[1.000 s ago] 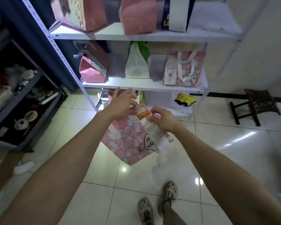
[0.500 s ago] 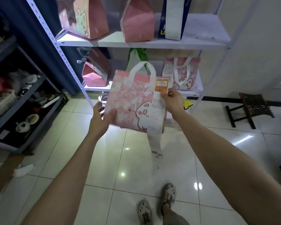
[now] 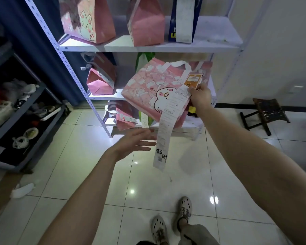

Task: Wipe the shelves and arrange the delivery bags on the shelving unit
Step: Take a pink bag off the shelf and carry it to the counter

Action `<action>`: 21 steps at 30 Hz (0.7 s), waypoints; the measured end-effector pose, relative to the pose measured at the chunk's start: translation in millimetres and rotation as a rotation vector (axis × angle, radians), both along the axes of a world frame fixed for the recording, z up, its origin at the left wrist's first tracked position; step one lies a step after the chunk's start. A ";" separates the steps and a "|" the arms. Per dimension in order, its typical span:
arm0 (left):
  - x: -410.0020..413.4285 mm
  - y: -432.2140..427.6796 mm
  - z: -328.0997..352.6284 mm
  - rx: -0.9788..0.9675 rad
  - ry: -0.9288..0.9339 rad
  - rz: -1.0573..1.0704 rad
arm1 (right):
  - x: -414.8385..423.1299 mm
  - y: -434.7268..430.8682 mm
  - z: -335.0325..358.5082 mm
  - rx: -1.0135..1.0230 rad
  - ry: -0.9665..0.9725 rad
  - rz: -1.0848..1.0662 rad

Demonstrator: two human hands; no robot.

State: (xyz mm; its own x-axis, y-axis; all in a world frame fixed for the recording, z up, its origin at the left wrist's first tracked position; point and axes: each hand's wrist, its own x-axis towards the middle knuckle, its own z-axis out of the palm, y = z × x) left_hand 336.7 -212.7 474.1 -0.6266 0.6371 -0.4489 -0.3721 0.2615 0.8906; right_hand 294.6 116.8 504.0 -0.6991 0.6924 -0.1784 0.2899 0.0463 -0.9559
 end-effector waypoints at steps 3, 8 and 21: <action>13.3 23.2 2.9 -0.091 0.161 -0.136 | 0.7 16.8 -3.0 0.036 -0.012 -0.027; 17.7 57.8 3.5 -0.130 0.314 -0.091 | 7.3 36.3 -8.0 0.028 -0.036 -0.069; 14.7 107.4 8.4 -0.124 0.254 -0.143 | 67.5 98.8 9.1 0.064 -0.014 -0.243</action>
State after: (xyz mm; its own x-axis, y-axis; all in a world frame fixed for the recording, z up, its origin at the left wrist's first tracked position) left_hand 351.4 -105.3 482.5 -0.6368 0.6770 -0.3690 -0.0936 0.4071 0.9086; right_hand 362.0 215.6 513.0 -0.5085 0.8501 -0.1368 0.3128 0.0344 -0.9492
